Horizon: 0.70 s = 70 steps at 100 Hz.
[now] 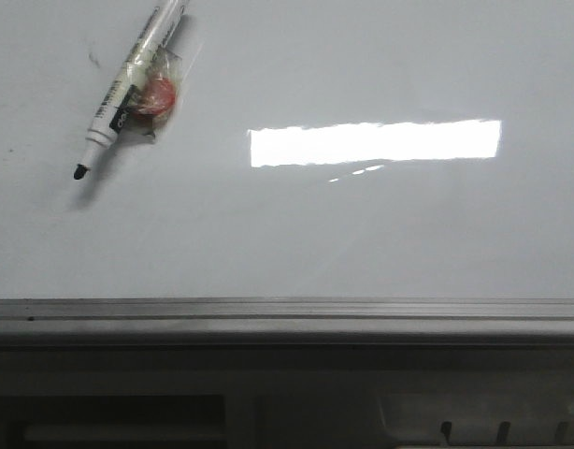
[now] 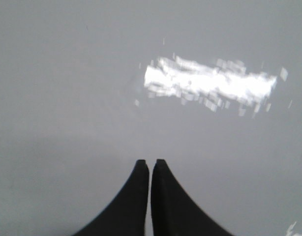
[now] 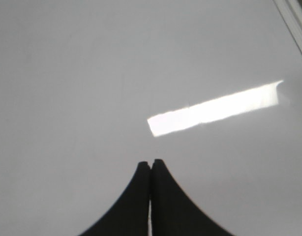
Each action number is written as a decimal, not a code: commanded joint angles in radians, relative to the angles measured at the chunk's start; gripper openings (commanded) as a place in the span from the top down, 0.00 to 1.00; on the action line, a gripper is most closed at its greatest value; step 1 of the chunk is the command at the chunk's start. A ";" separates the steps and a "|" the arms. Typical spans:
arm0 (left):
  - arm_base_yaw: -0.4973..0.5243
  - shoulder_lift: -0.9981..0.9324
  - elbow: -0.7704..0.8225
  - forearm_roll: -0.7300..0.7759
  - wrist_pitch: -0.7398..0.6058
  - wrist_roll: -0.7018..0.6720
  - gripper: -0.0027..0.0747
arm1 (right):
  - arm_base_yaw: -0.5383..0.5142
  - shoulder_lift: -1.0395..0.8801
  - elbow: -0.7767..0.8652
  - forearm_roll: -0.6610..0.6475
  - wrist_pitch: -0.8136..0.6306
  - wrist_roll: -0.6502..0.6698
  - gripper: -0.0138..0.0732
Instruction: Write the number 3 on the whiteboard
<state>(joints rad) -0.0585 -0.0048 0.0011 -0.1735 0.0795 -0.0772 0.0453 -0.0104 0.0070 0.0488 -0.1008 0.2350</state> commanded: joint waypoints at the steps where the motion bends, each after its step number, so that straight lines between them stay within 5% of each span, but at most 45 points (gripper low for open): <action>1: 0.002 -0.022 0.010 -0.235 -0.253 -0.014 0.99 | -0.005 -0.015 0.003 0.097 -0.063 0.000 0.91; 14: 0.002 -0.022 0.003 -0.482 -0.423 -0.018 0.99 | -0.005 -0.009 -0.042 0.113 -0.029 0.000 0.91; 42: 0.002 -0.022 0.002 -0.495 -0.436 -0.018 0.99 | -0.005 -0.007 -0.145 0.113 0.043 0.000 0.91; 54: 0.002 0.009 -0.059 -0.476 -0.252 -0.018 0.99 | -0.005 0.007 -0.223 0.081 0.183 -0.018 0.91; 70: 0.002 0.165 -0.246 -0.238 0.152 0.029 0.99 | -0.005 0.122 -0.367 -0.040 0.294 -0.023 0.91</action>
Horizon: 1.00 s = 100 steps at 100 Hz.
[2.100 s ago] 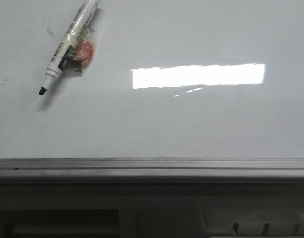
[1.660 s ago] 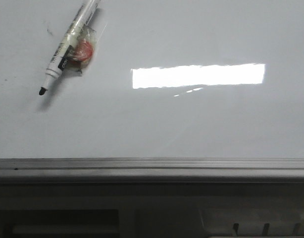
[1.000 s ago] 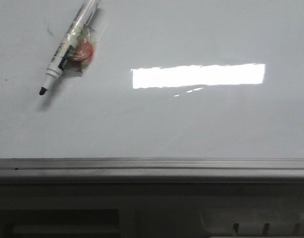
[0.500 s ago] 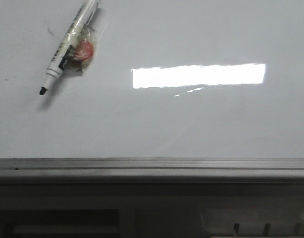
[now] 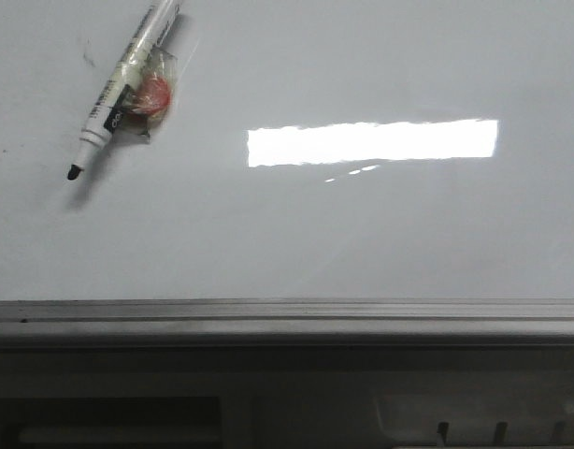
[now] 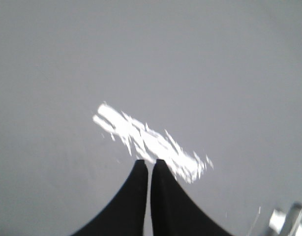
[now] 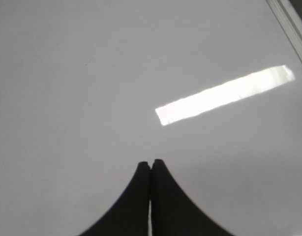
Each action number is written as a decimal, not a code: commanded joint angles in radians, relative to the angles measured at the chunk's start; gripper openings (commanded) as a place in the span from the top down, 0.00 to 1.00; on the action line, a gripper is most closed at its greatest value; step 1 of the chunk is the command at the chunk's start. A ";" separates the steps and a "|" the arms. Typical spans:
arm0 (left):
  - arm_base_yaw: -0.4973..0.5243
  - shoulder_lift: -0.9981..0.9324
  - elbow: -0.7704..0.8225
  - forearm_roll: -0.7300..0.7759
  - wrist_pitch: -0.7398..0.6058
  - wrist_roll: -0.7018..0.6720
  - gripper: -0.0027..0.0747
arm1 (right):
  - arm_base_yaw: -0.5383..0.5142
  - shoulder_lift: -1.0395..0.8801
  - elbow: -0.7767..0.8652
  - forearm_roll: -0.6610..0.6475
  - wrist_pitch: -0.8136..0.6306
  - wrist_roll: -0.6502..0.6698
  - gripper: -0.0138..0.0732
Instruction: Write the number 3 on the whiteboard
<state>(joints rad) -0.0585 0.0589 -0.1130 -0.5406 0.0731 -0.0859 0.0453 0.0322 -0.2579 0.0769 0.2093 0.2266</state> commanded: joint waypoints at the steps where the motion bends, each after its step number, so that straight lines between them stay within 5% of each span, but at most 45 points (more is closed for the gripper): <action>1: 0.002 0.111 -0.150 0.143 0.184 0.053 0.99 | -0.005 0.087 -0.109 -0.077 -0.013 -0.015 0.91; 14: 0.002 0.294 -0.302 0.158 0.360 0.234 0.95 | -0.005 0.243 -0.250 -0.096 0.050 -0.015 0.85; 23: 0.001 0.400 -0.395 0.113 0.461 0.306 0.75 | -0.005 0.345 -0.339 -0.096 0.088 -0.015 0.67; 34: -0.012 0.514 -0.488 -0.027 0.586 0.455 0.39 | -0.003 0.444 -0.422 -0.096 0.112 -0.015 0.41; 38: -0.031 0.542 -0.510 -0.069 0.595 0.499 0.36 | -0.003 0.467 -0.441 -0.096 0.117 -0.017 0.38; 60: -0.189 0.727 -0.626 -0.113 0.578 0.585 0.53 | 0.050 0.526 -0.470 -0.077 0.117 -0.053 0.43; 100: -0.434 1.042 -0.747 -0.023 0.467 0.585 0.53 | 0.287 0.568 -0.470 -0.077 0.112 -0.055 0.44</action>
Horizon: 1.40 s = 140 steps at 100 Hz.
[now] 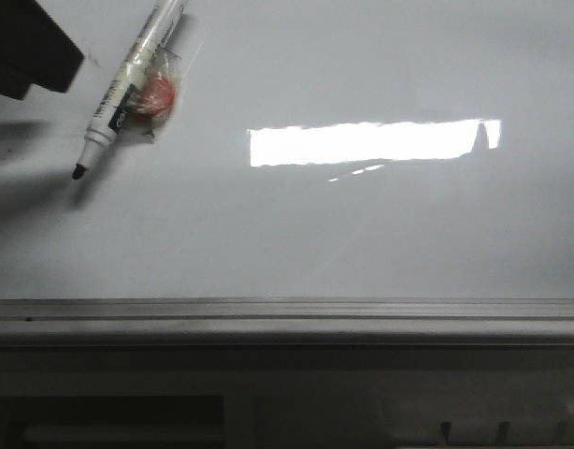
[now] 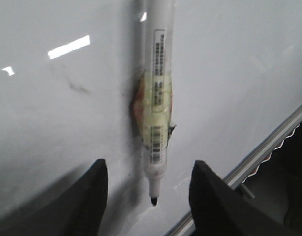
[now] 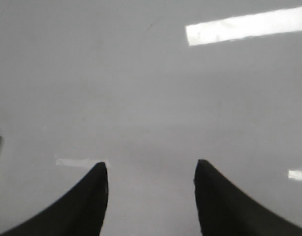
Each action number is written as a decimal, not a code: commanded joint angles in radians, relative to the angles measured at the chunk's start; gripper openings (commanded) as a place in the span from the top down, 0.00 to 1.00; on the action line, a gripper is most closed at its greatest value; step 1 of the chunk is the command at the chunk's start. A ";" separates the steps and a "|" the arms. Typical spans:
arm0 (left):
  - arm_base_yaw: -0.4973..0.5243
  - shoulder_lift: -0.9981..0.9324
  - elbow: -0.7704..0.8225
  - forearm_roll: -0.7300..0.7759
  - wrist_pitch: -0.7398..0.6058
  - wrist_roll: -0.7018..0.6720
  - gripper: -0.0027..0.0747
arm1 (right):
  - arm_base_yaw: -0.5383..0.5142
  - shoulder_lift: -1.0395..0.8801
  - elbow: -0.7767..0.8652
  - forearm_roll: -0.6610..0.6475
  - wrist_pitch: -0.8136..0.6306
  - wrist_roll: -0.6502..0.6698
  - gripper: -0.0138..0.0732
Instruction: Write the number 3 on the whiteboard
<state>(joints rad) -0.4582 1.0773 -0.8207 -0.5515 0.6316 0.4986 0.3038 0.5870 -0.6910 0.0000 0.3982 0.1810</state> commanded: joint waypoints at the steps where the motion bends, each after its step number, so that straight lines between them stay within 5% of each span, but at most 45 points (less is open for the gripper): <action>1: -0.039 0.030 -0.039 -0.012 -0.098 0.001 0.53 | 0.033 0.014 -0.037 0.000 -0.076 -0.010 0.44; 27: -0.046 0.120 -0.039 0.026 -0.133 -0.004 0.56 | 0.084 0.015 -0.037 0.000 -0.129 -0.010 0.44; 37: -0.046 0.145 -0.039 0.040 -0.133 -0.004 0.70 | 0.104 0.015 -0.037 0.000 -0.155 -0.010 0.44; 48: -0.046 0.154 -0.039 0.059 -0.132 -0.004 1.00 | 0.135 0.015 -0.037 0.000 -0.186 -0.010 0.44; 68: -0.059 0.126 -0.073 0.086 -0.053 0.048 0.99 | 0.261 0.060 -0.068 0.000 -0.185 -0.028 0.44; 88: -0.157 -0.032 -0.158 0.091 0.155 0.531 0.99 | 0.539 0.185 -0.211 0.000 0.033 -0.363 0.44; 100: -0.203 -0.119 -0.162 0.104 0.186 0.749 0.99 | 0.690 0.302 -0.313 -0.010 0.147 -0.426 0.44; 116: -0.211 -0.179 -0.162 0.106 0.185 0.765 0.99 | 0.806 0.439 -0.400 -0.028 0.124 -0.447 0.44; 140: -0.211 -0.188 -0.162 0.102 0.210 0.765 0.99 | 0.824 0.545 -0.463 -0.028 0.043 -0.447 0.44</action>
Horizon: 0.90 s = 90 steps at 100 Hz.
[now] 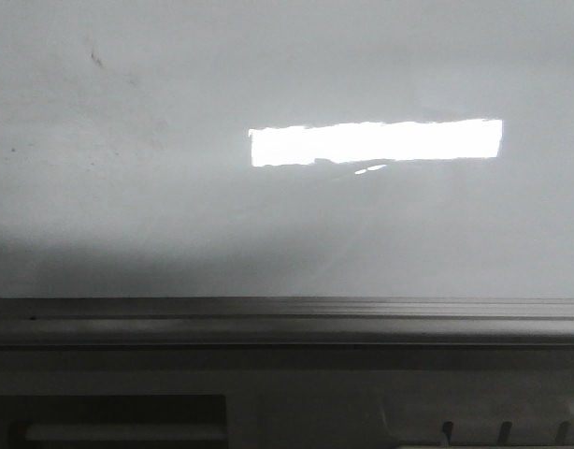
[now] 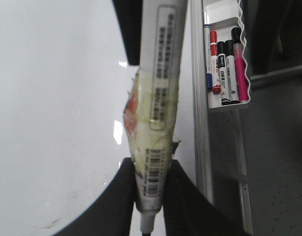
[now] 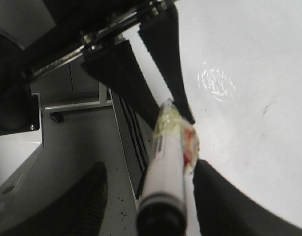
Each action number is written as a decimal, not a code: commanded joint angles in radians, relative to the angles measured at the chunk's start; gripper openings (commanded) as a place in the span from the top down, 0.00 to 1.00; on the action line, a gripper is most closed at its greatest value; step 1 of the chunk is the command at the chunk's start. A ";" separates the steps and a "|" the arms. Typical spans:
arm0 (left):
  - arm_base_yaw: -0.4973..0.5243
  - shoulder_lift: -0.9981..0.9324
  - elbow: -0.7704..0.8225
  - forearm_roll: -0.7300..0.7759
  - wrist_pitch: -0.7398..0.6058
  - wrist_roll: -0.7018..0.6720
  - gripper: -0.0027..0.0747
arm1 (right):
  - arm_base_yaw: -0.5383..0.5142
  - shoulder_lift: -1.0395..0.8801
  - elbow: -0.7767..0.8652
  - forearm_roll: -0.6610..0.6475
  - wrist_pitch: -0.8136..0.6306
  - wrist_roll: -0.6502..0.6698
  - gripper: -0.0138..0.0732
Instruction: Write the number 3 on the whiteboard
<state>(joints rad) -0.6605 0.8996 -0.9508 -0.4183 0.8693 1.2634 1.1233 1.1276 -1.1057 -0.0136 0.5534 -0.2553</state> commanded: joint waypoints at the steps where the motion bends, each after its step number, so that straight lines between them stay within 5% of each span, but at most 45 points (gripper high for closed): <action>1: -0.008 -0.011 -0.032 -0.031 -0.025 0.000 0.99 | 0.004 0.003 -0.049 -0.014 -0.123 -0.011 0.44; 44: -0.008 -0.009 -0.032 -0.034 -0.010 -0.002 0.99 | 0.004 0.040 -0.049 0.056 -0.133 -0.011 0.46; 51: -0.008 -0.009 -0.032 -0.034 -0.010 -0.002 0.99 | 0.004 0.046 -0.049 0.060 -0.133 -0.011 0.55; 66: -0.008 -0.009 -0.032 -0.034 -0.029 -0.041 0.99 | 0.004 0.052 -0.049 0.060 -0.135 -0.011 0.92; 70: -0.008 -0.009 -0.032 -0.038 -0.042 -0.061 0.97 | 0.004 0.052 -0.049 0.062 -0.140 -0.011 0.91; 77: -0.008 -0.009 -0.032 -0.044 -0.083 -0.110 0.85 | 0.004 0.052 -0.049 0.062 -0.155 -0.011 0.91; 90: -0.008 -0.022 -0.043 -0.042 -0.119 -0.213 0.43 | 0.004 0.052 -0.049 0.049 -0.183 -0.011 0.91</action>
<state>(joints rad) -0.6605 0.8979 -0.9508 -0.4077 0.8725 1.1239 1.1233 1.1950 -1.1185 0.0199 0.4655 -0.2689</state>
